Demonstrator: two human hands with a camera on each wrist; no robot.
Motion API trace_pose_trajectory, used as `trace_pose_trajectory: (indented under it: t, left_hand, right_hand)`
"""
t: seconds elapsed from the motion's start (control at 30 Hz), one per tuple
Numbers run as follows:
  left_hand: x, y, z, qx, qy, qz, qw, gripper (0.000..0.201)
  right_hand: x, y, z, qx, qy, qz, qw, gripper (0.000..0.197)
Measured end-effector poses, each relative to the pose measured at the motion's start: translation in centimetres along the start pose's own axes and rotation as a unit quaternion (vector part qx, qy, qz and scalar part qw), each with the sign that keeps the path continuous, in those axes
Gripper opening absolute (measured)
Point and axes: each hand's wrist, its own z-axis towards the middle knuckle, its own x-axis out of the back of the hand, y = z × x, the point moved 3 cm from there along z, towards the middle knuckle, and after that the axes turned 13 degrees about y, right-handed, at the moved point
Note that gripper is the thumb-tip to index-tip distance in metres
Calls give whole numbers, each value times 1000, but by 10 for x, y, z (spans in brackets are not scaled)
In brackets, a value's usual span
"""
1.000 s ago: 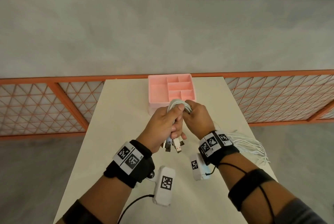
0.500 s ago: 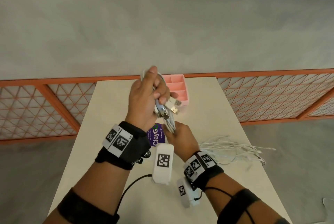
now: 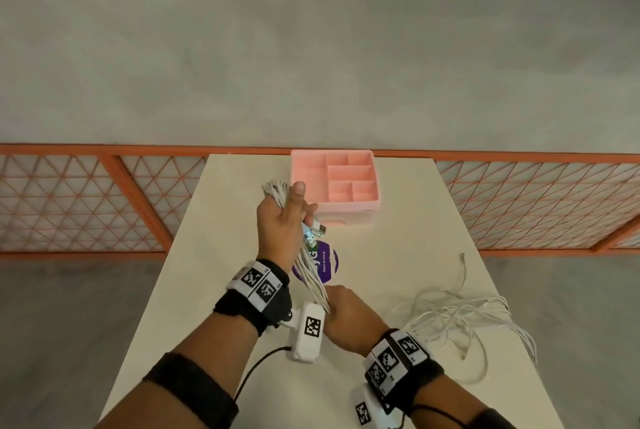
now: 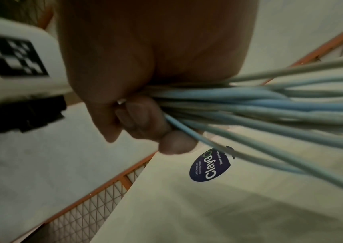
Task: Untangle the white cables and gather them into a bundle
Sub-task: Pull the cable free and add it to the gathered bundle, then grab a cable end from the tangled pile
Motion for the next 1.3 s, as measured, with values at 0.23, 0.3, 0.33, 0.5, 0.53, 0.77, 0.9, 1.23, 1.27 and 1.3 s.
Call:
trace_pose_trajectory:
  t: [0.23,0.3,0.33,0.5,0.53,0.77,0.9,1.23,1.27,1.3]
  left_hand:
    - [1,-8,-2,14,50,-23,998,43]
    - [0,-4,-1,2,47,-23,999,43]
    - [-1,-2,-2,-10,44,-11,999,41]
    - [11,-19,-2,-48,14,70,996,29]
    - [14,-23,-3,-64,0,96,993,29]
    - [19,-41,-23,-150,-125,239,951,48]
    - [12,-38,-32,-190,-223,302,907,69]
    - [8,-30,-55,-144,-358,300,872,81]
    - [6,-28,-60,-114,-374,271,880,76]
    - [4,-26,-64,-75,-390,236,887,60]
  right_hand:
    - [6,24,-20,-140,-28,68,987,33]
    - [6,31,-19,-163,-16,51,985,35]
    - [6,30,-18,-162,-20,34,986,36]
    - [22,7,-19,-124,-61,-14,990,34]
    - [27,2,-20,-121,-76,-13,990,33]
    - [64,-34,-22,-136,-135,-29,981,28]
    - [86,-52,-17,-109,-154,-96,977,18]
    - [136,-78,7,-66,-146,-115,980,4]
    - [141,-80,10,-61,-138,-106,983,8]
    - [146,-81,14,-56,-132,-99,985,14]
